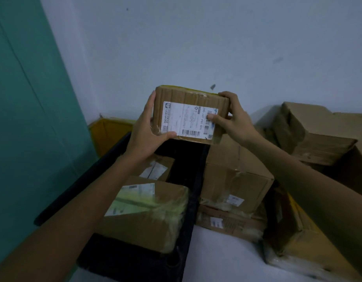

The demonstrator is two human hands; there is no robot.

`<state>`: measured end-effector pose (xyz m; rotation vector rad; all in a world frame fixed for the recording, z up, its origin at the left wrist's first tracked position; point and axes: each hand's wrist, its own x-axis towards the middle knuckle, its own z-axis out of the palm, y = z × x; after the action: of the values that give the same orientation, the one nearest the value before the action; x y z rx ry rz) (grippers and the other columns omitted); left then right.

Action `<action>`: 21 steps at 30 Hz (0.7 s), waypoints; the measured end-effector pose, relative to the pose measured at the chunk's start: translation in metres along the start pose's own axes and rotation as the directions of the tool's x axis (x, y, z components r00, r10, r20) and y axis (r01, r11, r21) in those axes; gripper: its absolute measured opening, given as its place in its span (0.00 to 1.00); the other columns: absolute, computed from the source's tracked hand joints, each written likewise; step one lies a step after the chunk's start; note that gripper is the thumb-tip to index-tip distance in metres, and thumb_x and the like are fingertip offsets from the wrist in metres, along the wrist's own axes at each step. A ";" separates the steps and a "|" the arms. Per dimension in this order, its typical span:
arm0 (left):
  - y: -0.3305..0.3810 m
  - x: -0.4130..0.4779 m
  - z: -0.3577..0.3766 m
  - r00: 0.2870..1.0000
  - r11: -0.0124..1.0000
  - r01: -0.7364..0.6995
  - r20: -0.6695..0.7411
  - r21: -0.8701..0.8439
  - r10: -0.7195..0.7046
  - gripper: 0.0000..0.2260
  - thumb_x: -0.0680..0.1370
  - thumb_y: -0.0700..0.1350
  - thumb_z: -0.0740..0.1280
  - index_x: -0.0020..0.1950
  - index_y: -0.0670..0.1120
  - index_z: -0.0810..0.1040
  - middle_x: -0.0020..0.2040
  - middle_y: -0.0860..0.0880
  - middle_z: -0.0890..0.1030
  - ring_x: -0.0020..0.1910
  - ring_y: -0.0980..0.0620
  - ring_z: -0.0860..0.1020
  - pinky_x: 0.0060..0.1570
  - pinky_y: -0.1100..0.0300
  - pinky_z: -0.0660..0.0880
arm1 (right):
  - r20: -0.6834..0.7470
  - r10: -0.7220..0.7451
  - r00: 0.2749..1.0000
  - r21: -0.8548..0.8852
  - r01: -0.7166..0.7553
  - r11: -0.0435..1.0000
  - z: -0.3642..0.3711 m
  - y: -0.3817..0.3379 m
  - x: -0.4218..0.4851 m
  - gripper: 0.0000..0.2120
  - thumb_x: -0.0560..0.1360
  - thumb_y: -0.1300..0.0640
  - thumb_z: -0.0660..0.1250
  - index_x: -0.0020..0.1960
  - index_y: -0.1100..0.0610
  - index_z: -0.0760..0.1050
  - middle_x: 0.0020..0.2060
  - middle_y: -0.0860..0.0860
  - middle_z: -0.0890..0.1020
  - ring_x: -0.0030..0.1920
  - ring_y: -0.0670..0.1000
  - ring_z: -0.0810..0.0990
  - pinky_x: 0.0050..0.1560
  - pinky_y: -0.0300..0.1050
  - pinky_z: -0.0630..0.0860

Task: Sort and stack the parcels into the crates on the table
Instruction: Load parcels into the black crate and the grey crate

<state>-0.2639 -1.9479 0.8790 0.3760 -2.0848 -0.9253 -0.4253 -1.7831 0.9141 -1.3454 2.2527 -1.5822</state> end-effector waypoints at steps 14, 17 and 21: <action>-0.123 -0.078 -0.027 0.788 0.702 -0.008 0.437 0.712 -0.434 0.34 0.71 0.67 0.45 0.76 0.58 0.52 0.78 0.48 0.42 0.76 0.45 0.41 0.71 0.42 0.34 | 0.107 0.423 0.900 -0.074 -0.417 0.906 0.169 0.058 0.052 0.31 0.75 0.58 0.68 0.72 0.58 0.56 0.63 0.59 0.74 0.59 0.58 0.77 0.51 0.44 0.75; -0.130 -0.078 -0.026 0.790 0.708 -0.026 0.449 0.706 -0.418 0.34 0.71 0.68 0.43 0.76 0.58 0.52 0.78 0.50 0.45 0.77 0.47 0.43 0.70 0.42 0.33 | 0.099 0.574 0.813 -0.077 -0.569 0.819 0.189 0.077 0.058 0.35 0.75 0.57 0.68 0.75 0.56 0.52 0.66 0.60 0.71 0.62 0.59 0.75 0.55 0.49 0.75; -0.132 -0.075 -0.025 0.780 0.689 -0.033 0.450 0.724 -0.435 0.35 0.71 0.68 0.43 0.76 0.57 0.53 0.78 0.51 0.48 0.77 0.49 0.46 0.71 0.42 0.37 | 0.116 0.637 0.762 -0.057 -0.635 0.770 0.191 0.096 0.067 0.31 0.74 0.56 0.70 0.71 0.58 0.57 0.64 0.58 0.73 0.60 0.59 0.77 0.52 0.51 0.77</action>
<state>-0.2040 -2.0099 0.7521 0.8287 -3.0272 -0.3117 -0.4272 -1.9598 0.7757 -0.5332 2.2784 -1.1886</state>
